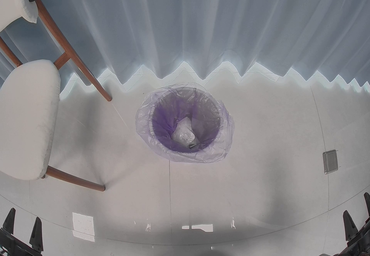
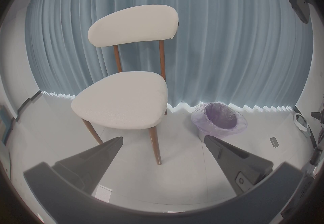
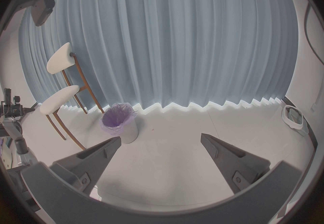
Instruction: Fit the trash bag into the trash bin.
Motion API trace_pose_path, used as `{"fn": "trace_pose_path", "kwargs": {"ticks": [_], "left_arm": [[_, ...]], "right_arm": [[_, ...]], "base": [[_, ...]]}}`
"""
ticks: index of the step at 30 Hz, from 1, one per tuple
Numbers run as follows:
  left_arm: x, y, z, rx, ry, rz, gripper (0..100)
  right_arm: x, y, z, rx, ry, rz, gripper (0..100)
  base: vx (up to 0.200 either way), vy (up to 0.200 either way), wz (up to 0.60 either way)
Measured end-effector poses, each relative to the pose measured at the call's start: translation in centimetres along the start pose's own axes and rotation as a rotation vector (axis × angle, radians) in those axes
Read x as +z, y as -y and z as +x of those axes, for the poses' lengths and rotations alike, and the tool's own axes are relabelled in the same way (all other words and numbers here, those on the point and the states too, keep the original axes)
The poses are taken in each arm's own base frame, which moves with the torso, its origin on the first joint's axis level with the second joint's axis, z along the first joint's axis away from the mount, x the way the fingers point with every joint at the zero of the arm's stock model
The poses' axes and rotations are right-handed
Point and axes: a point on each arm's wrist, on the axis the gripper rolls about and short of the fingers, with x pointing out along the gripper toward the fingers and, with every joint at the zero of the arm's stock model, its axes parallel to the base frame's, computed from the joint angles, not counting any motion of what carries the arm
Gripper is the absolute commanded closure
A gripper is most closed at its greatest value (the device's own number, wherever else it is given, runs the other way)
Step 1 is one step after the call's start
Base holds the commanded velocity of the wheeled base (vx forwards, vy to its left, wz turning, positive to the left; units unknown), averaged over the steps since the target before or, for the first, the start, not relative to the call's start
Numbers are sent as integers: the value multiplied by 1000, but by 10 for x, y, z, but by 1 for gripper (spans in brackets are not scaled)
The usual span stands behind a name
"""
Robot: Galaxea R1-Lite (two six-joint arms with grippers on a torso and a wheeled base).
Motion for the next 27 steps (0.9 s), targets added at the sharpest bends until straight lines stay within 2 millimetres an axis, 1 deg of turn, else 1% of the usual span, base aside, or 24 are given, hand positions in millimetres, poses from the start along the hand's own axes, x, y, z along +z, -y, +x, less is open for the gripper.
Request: {"fn": "trace_pose_path", "kwargs": {"ticks": [2, 5, 8, 27], "left_arm": [[0, 1, 0, -25, -5, 10, 0], [-2, 3, 0, -124, -23, 65, 0], [-4, 4, 0, -177, -37, 109, 0], [-5, 4, 0, -178, -45, 102, 0]], "right_arm": [[0, 0, 0, 4, 0, -1, 0], [0, 0, 0, 20, 1, -6, 0], [0, -1, 0, 32, 2, -14, 0], [0, -1, 0, 36, 0, -18, 0]], "base": [[0, 0, 0], [0, 0, 0], [0, 0, 0], [0, 0, 0]]}}
